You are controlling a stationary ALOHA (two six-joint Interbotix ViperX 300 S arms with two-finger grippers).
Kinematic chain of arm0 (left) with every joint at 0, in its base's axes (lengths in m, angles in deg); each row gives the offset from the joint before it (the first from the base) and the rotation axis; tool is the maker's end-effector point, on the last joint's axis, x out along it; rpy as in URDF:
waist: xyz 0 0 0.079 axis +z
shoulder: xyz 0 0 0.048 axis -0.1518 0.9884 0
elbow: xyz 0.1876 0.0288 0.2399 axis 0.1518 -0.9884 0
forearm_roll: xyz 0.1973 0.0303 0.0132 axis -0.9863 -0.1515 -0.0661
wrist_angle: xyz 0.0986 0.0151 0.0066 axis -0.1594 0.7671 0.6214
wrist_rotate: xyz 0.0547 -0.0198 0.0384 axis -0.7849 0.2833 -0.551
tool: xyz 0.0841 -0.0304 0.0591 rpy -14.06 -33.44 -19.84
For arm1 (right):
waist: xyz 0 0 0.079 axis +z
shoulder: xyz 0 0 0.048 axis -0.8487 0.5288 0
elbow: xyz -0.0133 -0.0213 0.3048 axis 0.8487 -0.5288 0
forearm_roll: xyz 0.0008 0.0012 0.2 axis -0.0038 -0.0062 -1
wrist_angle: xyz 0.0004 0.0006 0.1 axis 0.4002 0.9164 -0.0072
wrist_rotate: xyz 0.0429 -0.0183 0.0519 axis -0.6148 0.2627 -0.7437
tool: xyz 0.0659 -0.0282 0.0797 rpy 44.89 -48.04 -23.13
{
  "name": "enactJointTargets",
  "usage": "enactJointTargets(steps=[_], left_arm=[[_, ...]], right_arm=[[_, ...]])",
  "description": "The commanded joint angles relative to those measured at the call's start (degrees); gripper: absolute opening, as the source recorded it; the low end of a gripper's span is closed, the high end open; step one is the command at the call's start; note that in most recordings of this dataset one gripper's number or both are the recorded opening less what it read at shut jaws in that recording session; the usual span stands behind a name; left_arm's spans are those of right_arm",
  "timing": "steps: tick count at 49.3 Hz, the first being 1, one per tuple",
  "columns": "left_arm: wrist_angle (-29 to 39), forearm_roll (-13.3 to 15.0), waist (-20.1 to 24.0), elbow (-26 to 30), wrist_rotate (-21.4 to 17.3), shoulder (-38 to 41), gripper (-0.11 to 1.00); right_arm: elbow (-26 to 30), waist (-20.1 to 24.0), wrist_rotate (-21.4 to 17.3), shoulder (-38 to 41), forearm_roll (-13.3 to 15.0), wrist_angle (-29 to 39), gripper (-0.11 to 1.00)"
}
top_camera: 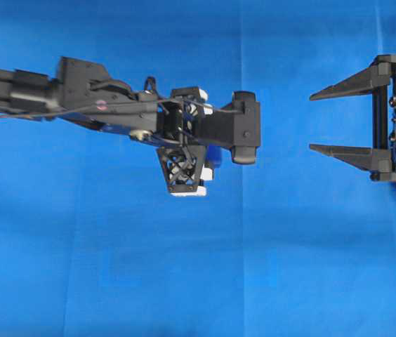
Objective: Handover the blue block to the right arm after grasping it with the left arm, then place it in the designated position.
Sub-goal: 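Close the left gripper on the blue cube, then lift the cube with the left gripper and raise it upright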
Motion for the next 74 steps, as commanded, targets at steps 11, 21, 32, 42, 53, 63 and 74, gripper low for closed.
enactJointTargets(steps=[11, 21, 32, 42, 53, 63, 74], left_arm=[[6.6, -0.4, 0.1, 4.8, 0.0, -6.4, 0.48], [10.3, -0.8, 0.2, 7.0, -0.1, -7.9, 0.48], [11.3, -1.0, 0.8, 7.6, -0.1, -10.0, 0.48], [11.3, -1.1, 0.8, 7.7, -0.1, -10.1, 0.48], [11.0, -1.0, 0.9, 7.6, -0.1, -10.1, 0.48], [10.9, -1.0, 0.9, 7.6, 0.0, -10.1, 0.48], [10.9, -1.0, 0.9, 7.7, -0.1, -10.1, 0.48]], right_arm=[[1.4, -0.1, -0.1, 0.2, -0.1, -0.3, 0.96], [1.4, -0.1, -0.2, 0.2, -0.1, -0.3, 0.96], [1.4, -0.1, -0.2, 0.2, -0.1, -0.3, 0.96], [1.5, -0.1, -0.2, 0.2, -0.2, -0.3, 0.96], [1.5, -0.1, -0.1, 0.2, -0.1, -0.3, 0.96], [1.5, -0.1, -0.1, 0.2, -0.1, -0.3, 0.96], [1.5, -0.1, -0.1, 0.2, -0.1, -0.3, 0.96]])
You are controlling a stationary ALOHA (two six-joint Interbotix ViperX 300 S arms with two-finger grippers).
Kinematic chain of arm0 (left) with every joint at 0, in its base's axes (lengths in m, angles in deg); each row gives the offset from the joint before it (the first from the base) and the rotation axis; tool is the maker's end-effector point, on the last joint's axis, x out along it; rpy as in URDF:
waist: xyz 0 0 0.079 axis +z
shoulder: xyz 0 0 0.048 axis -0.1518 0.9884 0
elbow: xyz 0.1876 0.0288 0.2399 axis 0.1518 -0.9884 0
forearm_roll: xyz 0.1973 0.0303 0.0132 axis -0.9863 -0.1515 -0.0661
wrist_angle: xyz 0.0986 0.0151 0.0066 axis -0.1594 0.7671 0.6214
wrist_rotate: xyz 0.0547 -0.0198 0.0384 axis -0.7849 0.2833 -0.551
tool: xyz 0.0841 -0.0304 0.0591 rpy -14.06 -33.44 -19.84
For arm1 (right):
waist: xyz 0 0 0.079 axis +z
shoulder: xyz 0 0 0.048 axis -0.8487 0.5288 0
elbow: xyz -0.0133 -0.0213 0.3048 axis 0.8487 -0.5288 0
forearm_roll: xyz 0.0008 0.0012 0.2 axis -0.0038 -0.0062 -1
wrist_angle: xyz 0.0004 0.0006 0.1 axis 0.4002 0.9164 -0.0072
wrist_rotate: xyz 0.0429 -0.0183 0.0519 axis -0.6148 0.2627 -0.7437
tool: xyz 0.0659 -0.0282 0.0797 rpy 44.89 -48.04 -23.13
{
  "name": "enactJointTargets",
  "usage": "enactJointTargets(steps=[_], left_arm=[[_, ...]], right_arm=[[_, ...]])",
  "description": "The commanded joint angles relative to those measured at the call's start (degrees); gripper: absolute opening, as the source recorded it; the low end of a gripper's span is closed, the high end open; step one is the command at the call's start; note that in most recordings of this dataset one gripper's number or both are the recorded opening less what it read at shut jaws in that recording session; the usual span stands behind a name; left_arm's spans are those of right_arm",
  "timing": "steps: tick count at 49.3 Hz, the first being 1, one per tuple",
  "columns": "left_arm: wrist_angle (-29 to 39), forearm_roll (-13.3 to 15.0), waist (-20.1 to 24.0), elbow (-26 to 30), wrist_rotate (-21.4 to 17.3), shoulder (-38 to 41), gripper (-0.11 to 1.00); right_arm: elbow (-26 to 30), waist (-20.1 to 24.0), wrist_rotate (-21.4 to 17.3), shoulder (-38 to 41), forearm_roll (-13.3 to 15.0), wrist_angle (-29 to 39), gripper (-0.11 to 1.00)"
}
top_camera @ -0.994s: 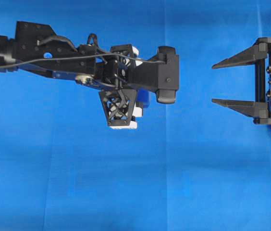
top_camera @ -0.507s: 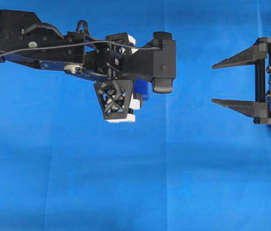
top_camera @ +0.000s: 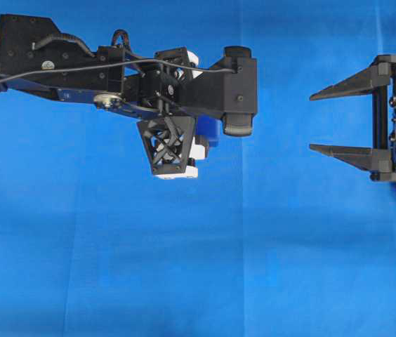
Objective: Handover the blue block to the right arm after grasping it with the left arm, then place it in the designated position.
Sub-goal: 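Lift the cube with the left gripper and raise it upright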
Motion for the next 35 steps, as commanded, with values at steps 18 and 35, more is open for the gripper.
enactJointTargets(steps=[18, 35], left_arm=[[-0.4, -0.2, 0.1, 1.5, 0.0, -2.0, 0.48], [-0.4, -0.2, 0.1, 1.5, 0.0, -2.0, 0.48]], right_arm=[[1.4, 0.0, 0.0, 0.2, -0.2, -0.3, 0.96], [1.4, 0.0, 0.0, 0.2, -0.2, -0.3, 0.96]])
